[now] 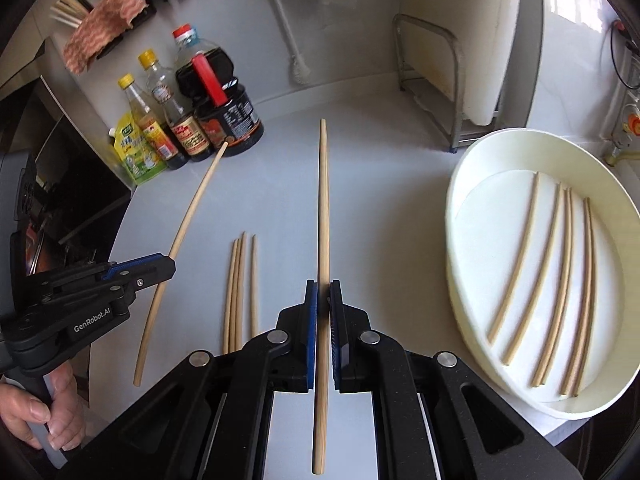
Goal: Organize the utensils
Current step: 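Carry both chopsticks into the white basin and open both tools beside the others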
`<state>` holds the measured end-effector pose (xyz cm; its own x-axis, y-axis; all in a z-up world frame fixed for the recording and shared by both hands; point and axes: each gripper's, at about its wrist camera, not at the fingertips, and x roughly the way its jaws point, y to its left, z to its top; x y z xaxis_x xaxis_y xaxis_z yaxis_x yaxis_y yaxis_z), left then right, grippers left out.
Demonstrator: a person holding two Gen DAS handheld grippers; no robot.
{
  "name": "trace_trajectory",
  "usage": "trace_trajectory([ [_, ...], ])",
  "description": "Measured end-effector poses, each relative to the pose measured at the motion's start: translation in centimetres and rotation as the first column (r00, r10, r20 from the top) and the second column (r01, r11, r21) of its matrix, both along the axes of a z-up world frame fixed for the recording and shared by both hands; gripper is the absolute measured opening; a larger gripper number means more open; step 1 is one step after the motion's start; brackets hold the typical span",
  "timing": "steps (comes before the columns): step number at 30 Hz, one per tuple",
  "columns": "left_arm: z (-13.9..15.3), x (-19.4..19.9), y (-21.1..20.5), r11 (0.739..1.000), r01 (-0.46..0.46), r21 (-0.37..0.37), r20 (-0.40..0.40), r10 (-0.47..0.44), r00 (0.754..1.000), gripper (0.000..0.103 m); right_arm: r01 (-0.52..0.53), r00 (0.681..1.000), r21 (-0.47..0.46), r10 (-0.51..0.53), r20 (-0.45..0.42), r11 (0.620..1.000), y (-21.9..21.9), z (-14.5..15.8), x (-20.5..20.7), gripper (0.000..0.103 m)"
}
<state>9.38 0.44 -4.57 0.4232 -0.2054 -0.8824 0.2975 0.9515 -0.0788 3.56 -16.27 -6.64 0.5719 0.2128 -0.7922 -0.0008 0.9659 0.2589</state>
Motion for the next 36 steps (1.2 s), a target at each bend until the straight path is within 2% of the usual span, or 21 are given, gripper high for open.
trace_trajectory([
  [5,2.3,1.1,-5.1,0.995,0.097,-0.034,0.041,-0.095,0.995,0.007,0.098,0.994,-0.026,-0.097,0.045,0.995,-4.7,1.6,-0.1,0.006],
  [9,3.2,1.7,-9.8,0.979,0.192,-0.062,0.053,-0.189,0.981,0.007,0.208,0.977,-0.018,-0.207,0.046,0.978,-9.5,1.6,-0.5,0.006],
  [16,3.8,1.1,-18.7,0.923,0.376,-0.085,0.046,-0.373,0.927,0.007,0.383,0.924,-0.013,-0.383,0.02,0.924,-16.8,0.5,-2.2,0.006],
  [25,1.5,0.7,-27.4,0.863,0.503,-0.042,0.022,-0.502,0.864,0.007,0.465,0.885,0.02,-0.464,-0.039,0.885,-20.8,-1.9,-2.8,0.006],
  [30,0.0,1.7,-29.2,0.87,0.492,-0.023,-0.007,-0.492,0.87,0.007,0.475,0.879,0.025,-0.472,-0.064,0.88,-21.5,-2.9,-2.1,0.006],
  [36,-0.7,2.3,-28.9,0.879,0.477,-0.007,-0.016,-0.477,0.879,0.008,0.485,0.873,0.018,-0.482,-0.073,0.874,-21.7,-3.3,-1.8,0.006],
])
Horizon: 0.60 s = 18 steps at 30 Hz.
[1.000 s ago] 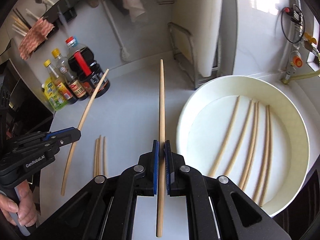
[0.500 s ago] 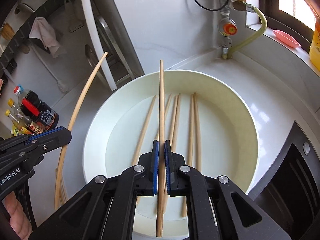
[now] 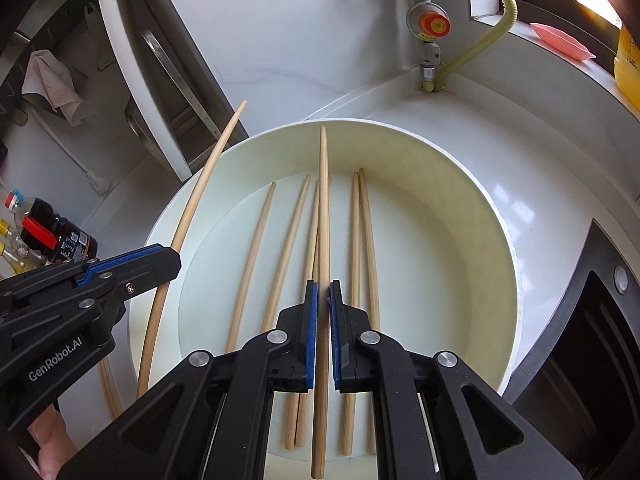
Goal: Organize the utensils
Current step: 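Carry both chopsticks into the white basin and open both tools beside the others, then withdraw both open tools from the basin back to the chopstick pile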
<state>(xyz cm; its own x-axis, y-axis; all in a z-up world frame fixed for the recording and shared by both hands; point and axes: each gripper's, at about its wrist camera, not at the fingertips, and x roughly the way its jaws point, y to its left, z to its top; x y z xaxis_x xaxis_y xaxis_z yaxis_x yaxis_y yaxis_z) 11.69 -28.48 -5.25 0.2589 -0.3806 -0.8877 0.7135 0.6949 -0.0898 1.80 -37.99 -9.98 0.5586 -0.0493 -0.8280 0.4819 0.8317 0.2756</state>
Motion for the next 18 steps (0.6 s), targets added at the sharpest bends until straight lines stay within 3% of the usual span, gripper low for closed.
trace_trajectory([
  [5,0.2,0.6,1.1,0.999,-0.051,-0.011,0.004,0.051,0.999,0.033,-0.001,1.0,-0.016,0.001,-0.004,1.0,0.3,0.2,0.1,0.015],
  [18,1.4,-0.2,4.1,0.995,-0.098,-0.022,0.03,0.099,0.995,0.043,-0.025,1.0,-0.053,0.025,0.002,0.998,1.4,1.6,-0.4,0.017],
])
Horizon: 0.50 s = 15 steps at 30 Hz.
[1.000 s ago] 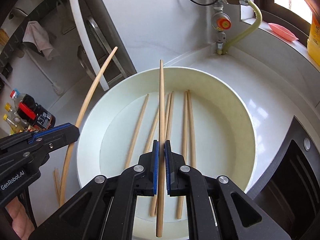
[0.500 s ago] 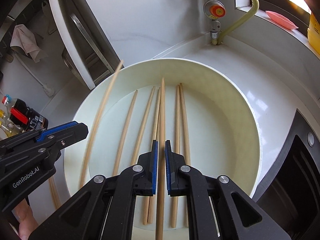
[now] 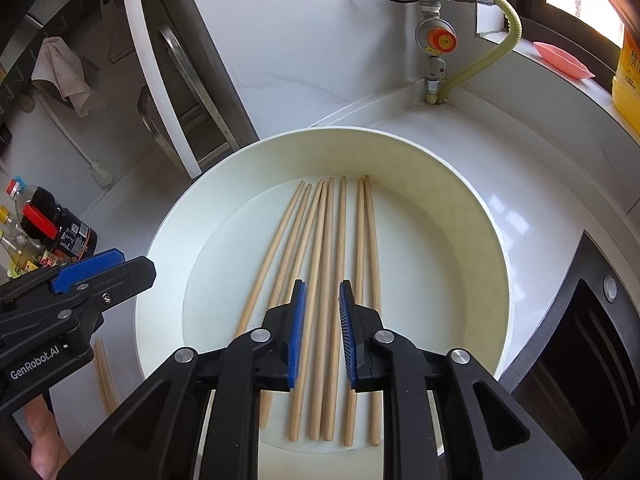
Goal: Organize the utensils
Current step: 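Withdraw both open tools from the basin back to the chopstick pile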
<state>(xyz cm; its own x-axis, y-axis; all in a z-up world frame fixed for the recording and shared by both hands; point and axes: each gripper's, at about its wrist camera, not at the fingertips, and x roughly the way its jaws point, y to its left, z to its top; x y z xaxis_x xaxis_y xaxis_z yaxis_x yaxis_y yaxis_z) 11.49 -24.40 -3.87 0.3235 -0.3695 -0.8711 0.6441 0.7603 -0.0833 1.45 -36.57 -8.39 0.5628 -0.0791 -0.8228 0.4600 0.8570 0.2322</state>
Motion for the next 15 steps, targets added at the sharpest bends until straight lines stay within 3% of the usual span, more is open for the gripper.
trace_trajectory([
  [7,0.4,-1.0,3.4,0.999,-0.036,-0.001,0.018,0.036,0.999,0.049,-0.036,0.999,-0.022,0.037,0.009,0.999,1.7,0.8,-0.1,0.018],
  [15,0.3,-1.7,9.5,0.99,-0.14,0.007,0.013,0.14,0.99,0.05,-0.113,0.993,-0.052,0.115,0.024,0.992,5.6,2.1,0.1,0.024],
])
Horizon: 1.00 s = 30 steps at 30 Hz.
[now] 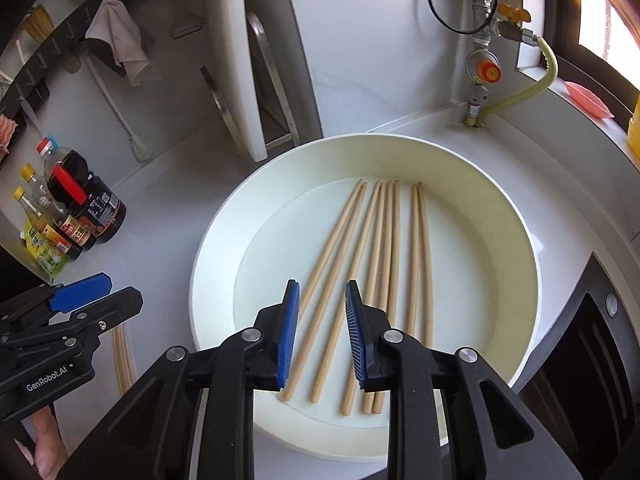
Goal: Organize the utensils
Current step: 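Withdraw both open tools from the basin back to the chopstick pile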
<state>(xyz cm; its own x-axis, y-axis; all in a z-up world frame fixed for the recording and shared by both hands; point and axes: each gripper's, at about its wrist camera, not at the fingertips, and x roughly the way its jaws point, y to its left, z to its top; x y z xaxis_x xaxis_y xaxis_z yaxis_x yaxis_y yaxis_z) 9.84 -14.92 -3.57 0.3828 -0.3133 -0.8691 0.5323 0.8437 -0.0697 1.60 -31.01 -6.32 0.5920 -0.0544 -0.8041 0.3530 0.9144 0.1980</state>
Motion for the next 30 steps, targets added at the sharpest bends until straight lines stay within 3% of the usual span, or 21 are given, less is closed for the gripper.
trace_trajectory([
  [16,-0.6,-2.1,11.1,0.975,-0.221,-0.01,-0.01,0.221,0.975,0.054,-0.221,0.975,-0.034,0.221,-0.015,0.975,10.1,0.6,0.8,0.029],
  [30,-3.6,-3.1,20.0,0.906,-0.422,0.02,-0.059,0.422,0.905,0.055,-0.423,0.904,-0.01,0.421,-0.071,0.906,17.9,-1.6,1.8,0.033],
])
